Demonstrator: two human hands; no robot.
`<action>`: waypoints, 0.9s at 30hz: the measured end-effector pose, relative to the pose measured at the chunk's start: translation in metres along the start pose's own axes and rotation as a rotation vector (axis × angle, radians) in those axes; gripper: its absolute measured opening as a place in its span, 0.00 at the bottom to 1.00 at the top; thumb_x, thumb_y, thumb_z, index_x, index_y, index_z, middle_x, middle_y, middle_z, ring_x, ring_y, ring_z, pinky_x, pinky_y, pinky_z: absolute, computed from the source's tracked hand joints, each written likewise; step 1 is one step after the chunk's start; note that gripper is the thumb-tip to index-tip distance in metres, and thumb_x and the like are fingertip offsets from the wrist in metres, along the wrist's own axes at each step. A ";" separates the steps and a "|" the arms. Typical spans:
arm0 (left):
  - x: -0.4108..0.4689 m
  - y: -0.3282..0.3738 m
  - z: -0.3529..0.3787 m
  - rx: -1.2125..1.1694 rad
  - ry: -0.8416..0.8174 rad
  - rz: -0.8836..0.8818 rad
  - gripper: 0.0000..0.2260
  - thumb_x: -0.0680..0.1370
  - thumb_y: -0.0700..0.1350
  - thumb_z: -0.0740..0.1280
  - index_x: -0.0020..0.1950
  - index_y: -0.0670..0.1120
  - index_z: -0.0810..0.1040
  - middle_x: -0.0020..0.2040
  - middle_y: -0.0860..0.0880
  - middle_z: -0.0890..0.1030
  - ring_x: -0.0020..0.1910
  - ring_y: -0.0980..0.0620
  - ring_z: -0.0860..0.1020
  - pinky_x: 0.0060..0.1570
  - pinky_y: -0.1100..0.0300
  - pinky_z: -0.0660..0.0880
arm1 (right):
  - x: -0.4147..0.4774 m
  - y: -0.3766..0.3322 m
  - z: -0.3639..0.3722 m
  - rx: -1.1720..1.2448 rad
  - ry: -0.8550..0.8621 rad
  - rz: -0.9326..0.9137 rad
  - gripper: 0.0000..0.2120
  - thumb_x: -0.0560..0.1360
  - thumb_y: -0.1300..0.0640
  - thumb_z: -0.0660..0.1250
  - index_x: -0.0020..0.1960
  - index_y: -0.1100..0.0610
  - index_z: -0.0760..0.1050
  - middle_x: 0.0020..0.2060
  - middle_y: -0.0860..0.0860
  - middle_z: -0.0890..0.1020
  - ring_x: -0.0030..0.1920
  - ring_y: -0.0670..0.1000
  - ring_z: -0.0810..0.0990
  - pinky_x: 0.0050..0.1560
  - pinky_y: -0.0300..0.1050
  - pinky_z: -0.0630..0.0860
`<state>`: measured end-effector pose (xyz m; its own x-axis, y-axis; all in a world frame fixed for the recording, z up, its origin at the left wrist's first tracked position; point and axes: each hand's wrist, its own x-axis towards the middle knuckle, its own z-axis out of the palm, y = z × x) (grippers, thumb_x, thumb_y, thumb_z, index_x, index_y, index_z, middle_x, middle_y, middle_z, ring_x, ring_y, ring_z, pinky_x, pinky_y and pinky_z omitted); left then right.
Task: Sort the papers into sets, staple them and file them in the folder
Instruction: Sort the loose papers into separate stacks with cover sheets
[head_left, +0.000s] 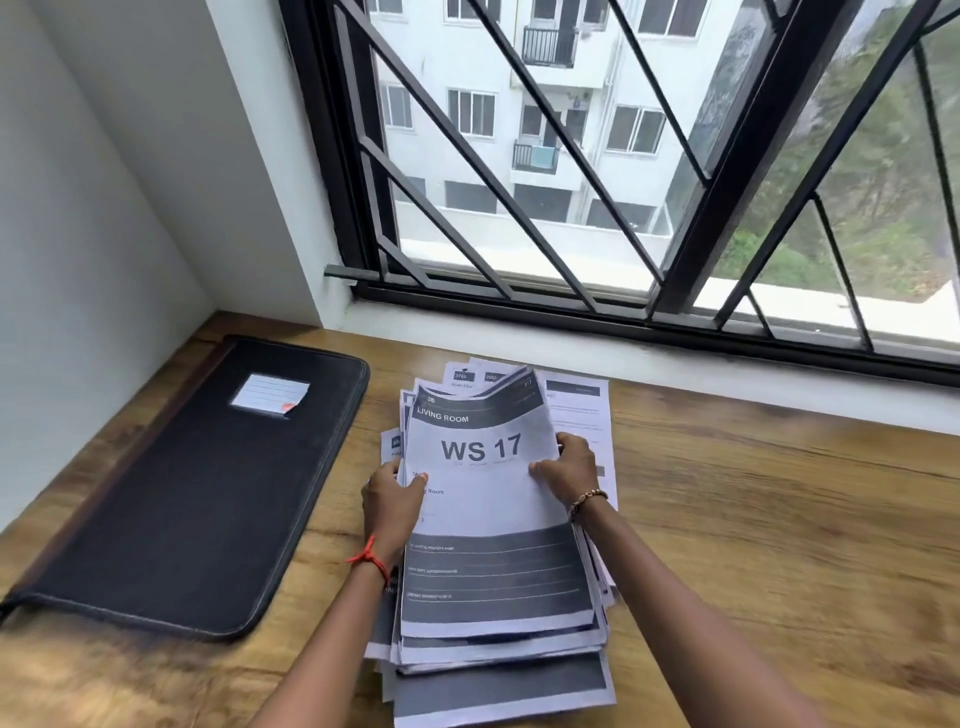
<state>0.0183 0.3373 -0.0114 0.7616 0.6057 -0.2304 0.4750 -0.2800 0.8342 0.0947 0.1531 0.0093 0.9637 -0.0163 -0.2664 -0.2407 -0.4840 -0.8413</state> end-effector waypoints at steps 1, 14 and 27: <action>-0.003 -0.001 -0.002 -0.010 -0.002 0.000 0.11 0.75 0.39 0.67 0.56 0.40 0.79 0.53 0.42 0.82 0.51 0.43 0.79 0.45 0.60 0.71 | -0.003 0.000 0.001 0.002 0.000 -0.005 0.13 0.66 0.70 0.68 0.51 0.66 0.78 0.45 0.57 0.81 0.42 0.52 0.76 0.39 0.39 0.70; -0.007 0.035 0.026 -0.010 -0.096 0.081 0.11 0.75 0.41 0.68 0.55 0.38 0.78 0.53 0.42 0.82 0.50 0.44 0.79 0.42 0.62 0.69 | 0.002 0.016 -0.040 0.001 0.168 0.038 0.11 0.65 0.69 0.69 0.48 0.67 0.80 0.42 0.58 0.82 0.40 0.51 0.76 0.35 0.36 0.68; 0.007 0.041 0.051 0.048 -0.048 0.022 0.09 0.75 0.44 0.67 0.49 0.39 0.80 0.47 0.42 0.82 0.44 0.44 0.79 0.38 0.60 0.71 | 0.034 0.026 -0.050 0.144 0.097 0.078 0.14 0.64 0.72 0.70 0.49 0.64 0.79 0.47 0.60 0.83 0.42 0.54 0.79 0.47 0.49 0.79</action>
<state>0.0659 0.2926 -0.0041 0.7916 0.5631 -0.2373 0.4779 -0.3285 0.8147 0.1269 0.0962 0.0017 0.9464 -0.1370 -0.2926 -0.3226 -0.3481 -0.8802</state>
